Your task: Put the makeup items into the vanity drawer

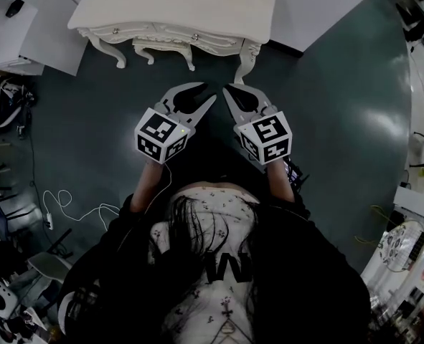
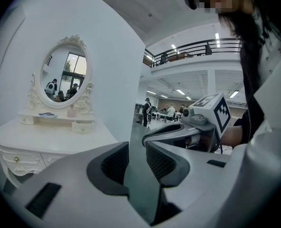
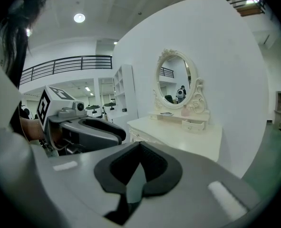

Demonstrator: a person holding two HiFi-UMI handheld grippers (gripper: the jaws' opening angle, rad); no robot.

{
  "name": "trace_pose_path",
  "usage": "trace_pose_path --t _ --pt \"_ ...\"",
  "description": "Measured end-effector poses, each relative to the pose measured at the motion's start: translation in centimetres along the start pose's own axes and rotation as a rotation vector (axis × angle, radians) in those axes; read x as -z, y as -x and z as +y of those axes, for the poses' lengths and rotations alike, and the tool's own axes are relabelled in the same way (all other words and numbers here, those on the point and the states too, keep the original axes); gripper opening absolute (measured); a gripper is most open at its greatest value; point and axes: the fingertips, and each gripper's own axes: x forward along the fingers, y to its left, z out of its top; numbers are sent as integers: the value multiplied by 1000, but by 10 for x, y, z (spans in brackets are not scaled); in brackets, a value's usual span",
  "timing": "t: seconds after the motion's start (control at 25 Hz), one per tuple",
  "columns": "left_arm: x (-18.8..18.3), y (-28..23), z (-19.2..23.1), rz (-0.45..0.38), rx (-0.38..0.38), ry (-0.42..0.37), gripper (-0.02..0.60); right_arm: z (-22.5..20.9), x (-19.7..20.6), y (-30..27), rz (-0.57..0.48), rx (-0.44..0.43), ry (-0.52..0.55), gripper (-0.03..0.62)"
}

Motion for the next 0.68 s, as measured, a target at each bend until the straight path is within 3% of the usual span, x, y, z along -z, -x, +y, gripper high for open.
trace_pose_path --t 0.68 --pt "-8 -7 12 4 7 -15 115 -8 -8 -11 -6 1 6 9"
